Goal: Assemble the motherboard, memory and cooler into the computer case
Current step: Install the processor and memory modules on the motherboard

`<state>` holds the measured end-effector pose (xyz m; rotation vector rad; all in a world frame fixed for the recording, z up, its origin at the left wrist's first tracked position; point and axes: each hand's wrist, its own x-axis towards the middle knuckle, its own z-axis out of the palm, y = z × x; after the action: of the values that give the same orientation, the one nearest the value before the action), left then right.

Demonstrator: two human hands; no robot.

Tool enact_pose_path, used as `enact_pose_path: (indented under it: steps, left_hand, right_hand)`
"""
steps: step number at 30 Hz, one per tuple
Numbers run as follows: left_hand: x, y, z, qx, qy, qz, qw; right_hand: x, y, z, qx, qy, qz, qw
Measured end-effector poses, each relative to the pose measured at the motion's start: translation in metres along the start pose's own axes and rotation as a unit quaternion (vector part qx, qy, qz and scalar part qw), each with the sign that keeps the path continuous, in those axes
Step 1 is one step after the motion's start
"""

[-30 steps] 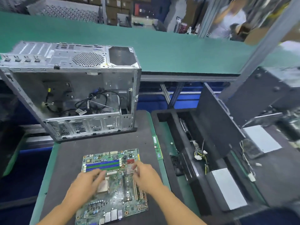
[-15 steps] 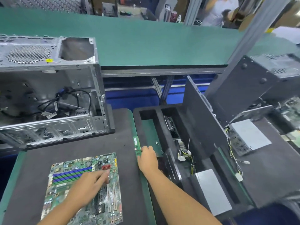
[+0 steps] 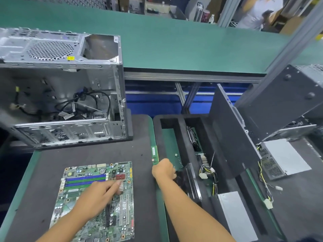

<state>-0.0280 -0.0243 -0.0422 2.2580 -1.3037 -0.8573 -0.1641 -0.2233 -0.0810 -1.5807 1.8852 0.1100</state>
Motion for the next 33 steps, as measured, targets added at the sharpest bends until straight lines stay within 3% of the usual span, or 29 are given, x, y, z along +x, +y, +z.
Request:
enact_pose_path:
  steps: [6, 10, 13, 17, 20, 23, 30, 32, 33]
  left_hand:
    - [0.004, -0.014, 0.000, -0.043, -0.014, 0.012, 0.999]
    - [0.001, -0.021, -0.006, -0.079, -0.011, -0.007, 0.997]
    - [0.003, -0.023, -0.014, -0.171, 0.018, -0.033, 0.985]
    - [0.010, -0.027, -0.038, -0.377, 0.020, -0.081, 0.923]
    - [0.008, -0.031, -0.060, -0.491, -0.005, -0.073, 0.868]
    - [-0.002, -0.034, -0.074, -0.547, -0.060, -0.029, 0.835]
    - [-0.026, -0.069, -0.080, -0.556, -0.118, -0.002, 0.823]
    - [-0.030, -0.079, -0.083, -0.536, -0.125, -0.006, 0.835]
    - [-0.031, -0.083, -0.085, -0.509, -0.121, -0.008, 0.853]
  right_hand:
    - [0.001, -0.002, -0.007, 0.052, -0.027, 0.020, 0.998]
    - [0.002, 0.002, -0.014, 0.176, -0.053, 0.011, 0.983]
    - [-0.010, 0.004, -0.024, 0.316, -0.087, -0.019, 0.944]
    - [-0.050, -0.010, -0.023, 0.432, -0.306, -0.072, 0.846]
    - [-0.086, -0.027, -0.012, 0.417, -0.426, -0.115, 0.795]
    - [-0.119, -0.042, 0.006, 0.404, -0.486, -0.136, 0.763]
    - [-0.158, -0.052, 0.052, 0.394, -0.566, -0.123, 0.714]
    - [-0.160, -0.052, 0.061, 0.374, -0.569, -0.122, 0.722]
    - [-0.161, -0.053, 0.063, 0.346, -0.554, -0.140, 0.745]
